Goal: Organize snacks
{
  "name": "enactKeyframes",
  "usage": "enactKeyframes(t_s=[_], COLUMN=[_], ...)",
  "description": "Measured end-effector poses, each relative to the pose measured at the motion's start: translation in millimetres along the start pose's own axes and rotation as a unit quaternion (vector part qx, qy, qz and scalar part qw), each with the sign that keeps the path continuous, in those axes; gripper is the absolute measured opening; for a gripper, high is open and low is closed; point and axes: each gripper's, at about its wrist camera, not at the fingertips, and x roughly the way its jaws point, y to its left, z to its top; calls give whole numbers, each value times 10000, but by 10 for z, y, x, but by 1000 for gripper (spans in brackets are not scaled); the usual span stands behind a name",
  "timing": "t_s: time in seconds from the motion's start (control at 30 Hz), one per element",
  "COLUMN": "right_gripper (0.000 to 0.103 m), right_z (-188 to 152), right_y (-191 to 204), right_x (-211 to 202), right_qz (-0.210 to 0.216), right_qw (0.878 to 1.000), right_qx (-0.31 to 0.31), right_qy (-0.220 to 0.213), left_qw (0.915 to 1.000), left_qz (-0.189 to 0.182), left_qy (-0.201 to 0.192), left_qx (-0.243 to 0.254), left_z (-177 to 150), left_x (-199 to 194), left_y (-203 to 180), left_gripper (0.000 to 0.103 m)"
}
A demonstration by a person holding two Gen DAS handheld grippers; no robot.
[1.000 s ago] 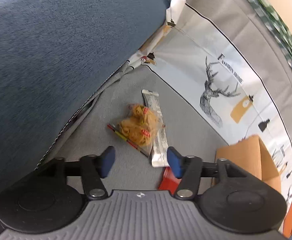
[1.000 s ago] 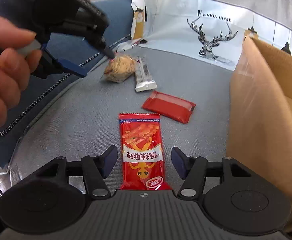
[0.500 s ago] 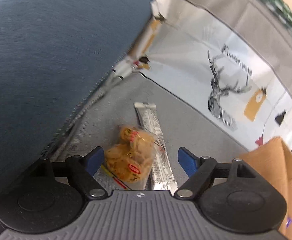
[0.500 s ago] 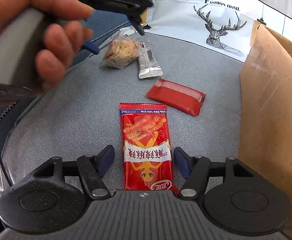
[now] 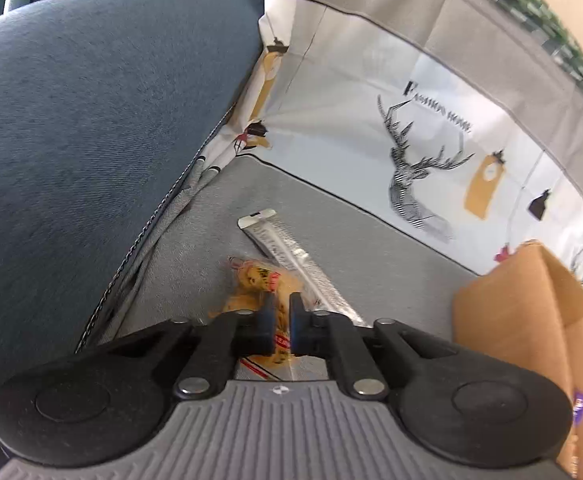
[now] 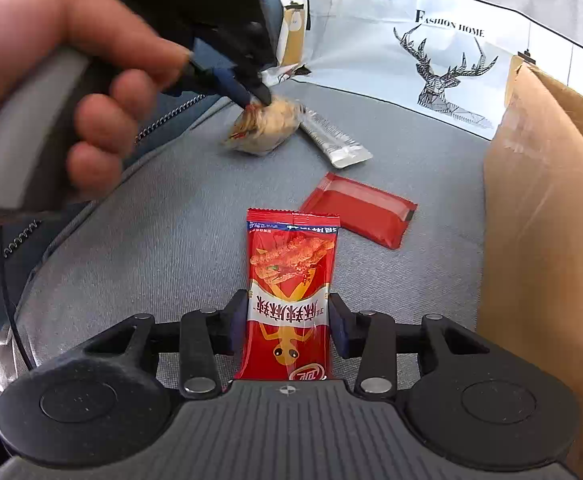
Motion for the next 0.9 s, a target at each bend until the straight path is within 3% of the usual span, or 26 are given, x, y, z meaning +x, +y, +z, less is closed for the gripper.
enactKeyframes(t_s=[0.2, 0.43, 0.7, 0.8, 0.9], right_gripper=[43, 44, 48, 48, 49], right_z=[-10, -1, -5, 6, 3], right_y=[-20, -41, -69, -64, -64], right_x=[-55, -97, -27, -4, -3], right_qz=[40, 18, 32, 21, 21], right_qw=[10000, 9997, 9993, 9993, 9992], right_qx=[87, 236, 348, 339, 362], right_qy=[11, -5, 141, 145, 160], left_qw=[9992, 9988, 9951, 9962, 9961], left_qz=[-286, -190, -346, -220, -96], left_qy=[181, 140, 288, 287, 358], left_qx=[-226, -436, -882, -795, -800], left_z=[-109, -140, -101, -76, -55], left_x=[-280, -381, -234, -163, -71], left_y=[78, 197, 221, 164, 137], left_gripper=[4, 11, 67, 83, 88])
